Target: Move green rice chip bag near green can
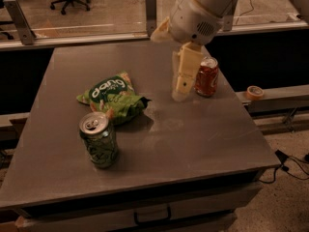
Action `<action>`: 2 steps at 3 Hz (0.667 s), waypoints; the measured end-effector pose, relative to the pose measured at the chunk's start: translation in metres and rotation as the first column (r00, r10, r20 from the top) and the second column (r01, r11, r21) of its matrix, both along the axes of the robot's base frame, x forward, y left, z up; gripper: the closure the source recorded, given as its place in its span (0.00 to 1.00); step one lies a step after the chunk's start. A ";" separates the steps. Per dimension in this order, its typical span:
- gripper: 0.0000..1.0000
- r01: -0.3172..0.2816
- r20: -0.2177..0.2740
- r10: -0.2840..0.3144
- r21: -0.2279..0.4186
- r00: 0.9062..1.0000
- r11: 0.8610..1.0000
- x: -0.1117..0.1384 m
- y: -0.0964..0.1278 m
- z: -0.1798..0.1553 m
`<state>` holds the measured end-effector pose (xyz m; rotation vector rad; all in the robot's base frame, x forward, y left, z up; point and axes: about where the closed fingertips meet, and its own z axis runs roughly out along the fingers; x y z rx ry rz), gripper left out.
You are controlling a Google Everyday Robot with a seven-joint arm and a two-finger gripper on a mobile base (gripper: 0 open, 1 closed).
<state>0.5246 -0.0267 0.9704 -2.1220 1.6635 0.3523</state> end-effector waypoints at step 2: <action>0.00 0.205 0.303 -0.231 0.114 0.925 0.972 0.048 -0.044 0.078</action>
Offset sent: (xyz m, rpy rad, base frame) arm 0.0289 -0.0441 0.0578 0.0349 -0.2265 -0.1787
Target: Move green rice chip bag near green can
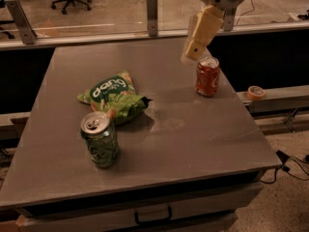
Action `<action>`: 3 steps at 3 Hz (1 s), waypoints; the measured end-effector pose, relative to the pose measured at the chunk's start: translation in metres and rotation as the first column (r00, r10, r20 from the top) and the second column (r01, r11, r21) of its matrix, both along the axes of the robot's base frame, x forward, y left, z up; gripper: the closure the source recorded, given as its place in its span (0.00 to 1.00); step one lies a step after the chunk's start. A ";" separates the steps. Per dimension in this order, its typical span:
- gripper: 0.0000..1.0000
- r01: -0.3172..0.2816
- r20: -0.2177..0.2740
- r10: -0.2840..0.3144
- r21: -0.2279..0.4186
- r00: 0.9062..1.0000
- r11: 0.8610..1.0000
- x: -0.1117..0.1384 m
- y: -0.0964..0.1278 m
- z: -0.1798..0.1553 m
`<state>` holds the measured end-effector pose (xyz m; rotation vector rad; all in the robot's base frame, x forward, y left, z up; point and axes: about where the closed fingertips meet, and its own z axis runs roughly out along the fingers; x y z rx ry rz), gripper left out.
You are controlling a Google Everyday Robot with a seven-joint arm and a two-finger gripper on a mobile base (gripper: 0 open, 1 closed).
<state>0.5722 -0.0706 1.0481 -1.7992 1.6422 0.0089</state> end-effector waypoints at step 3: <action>0.00 0.083 0.076 -0.105 0.252 0.992 0.964 0.060 -0.125 0.014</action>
Offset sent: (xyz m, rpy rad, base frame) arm 0.0903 -0.2337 0.0374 0.4071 -0.1591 -0.1893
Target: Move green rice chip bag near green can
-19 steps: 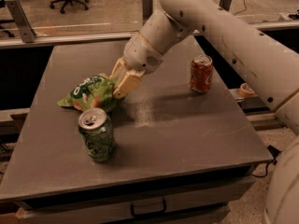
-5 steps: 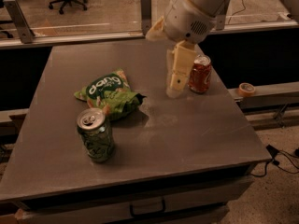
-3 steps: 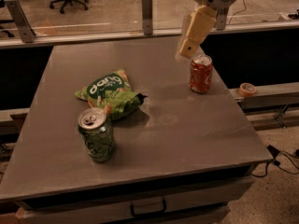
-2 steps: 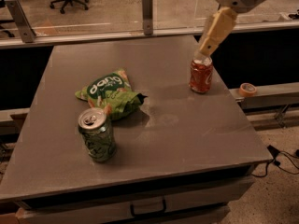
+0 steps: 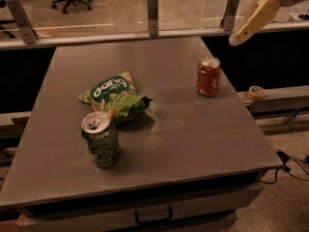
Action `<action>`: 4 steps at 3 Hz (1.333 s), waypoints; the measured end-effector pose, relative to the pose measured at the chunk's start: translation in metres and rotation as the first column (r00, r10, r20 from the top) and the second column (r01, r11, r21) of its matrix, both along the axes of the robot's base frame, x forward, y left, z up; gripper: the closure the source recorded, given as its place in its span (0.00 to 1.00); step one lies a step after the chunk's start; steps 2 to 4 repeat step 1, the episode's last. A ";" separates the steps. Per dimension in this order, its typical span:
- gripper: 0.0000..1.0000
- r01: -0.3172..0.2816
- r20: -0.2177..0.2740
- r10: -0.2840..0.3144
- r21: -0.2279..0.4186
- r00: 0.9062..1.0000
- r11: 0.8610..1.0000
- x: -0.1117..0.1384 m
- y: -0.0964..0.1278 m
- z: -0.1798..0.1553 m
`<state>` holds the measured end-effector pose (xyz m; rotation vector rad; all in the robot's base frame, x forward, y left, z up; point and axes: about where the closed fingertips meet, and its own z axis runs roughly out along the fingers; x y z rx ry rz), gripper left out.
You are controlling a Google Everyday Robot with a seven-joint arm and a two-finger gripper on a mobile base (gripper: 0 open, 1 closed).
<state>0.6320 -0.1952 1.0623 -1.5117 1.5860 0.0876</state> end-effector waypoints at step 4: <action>0.00 0.000 0.001 0.000 -0.001 1.000 1.000 0.000 0.000 0.001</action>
Offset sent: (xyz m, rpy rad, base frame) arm 0.0000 0.0000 0.0000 0.0000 0.0000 0.0000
